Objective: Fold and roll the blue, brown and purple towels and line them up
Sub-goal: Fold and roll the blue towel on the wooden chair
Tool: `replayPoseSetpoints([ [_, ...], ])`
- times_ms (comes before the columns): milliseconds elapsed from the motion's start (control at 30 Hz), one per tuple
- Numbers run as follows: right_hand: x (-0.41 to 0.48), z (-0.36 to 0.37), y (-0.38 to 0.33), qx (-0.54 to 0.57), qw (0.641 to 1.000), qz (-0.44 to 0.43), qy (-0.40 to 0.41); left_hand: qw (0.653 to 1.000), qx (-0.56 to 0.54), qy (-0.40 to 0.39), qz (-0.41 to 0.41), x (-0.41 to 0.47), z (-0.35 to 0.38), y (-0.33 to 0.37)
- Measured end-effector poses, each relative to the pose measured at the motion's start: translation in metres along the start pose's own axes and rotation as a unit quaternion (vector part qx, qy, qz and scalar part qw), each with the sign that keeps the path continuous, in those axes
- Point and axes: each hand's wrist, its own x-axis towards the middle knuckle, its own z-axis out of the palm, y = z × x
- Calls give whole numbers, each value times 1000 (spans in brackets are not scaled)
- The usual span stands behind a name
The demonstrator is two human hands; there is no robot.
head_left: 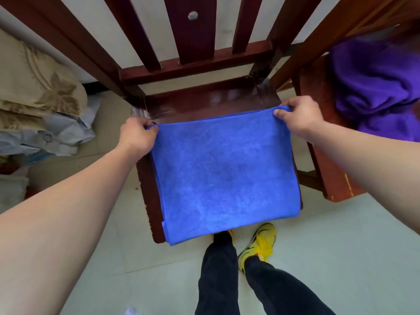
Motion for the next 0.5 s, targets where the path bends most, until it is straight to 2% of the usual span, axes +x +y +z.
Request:
replayPoseSetpoints([
  [167, 10, 7, -2, -56, 997, 27, 40, 997, 4, 69, -26, 13, 10, -2],
  [267, 15, 8, -4, -63, 996, 49, 49, 996, -9, 80, -48, 16, 12, -5],
  [400, 4, 6, 3, -12, 996, 85, 30, 990, -65, 81, -92, 5, 13, -3],
  [500, -21, 4, 18, 61, 993, 104, 18, 983, -94, 120, -105, -26, 17, -5],
])
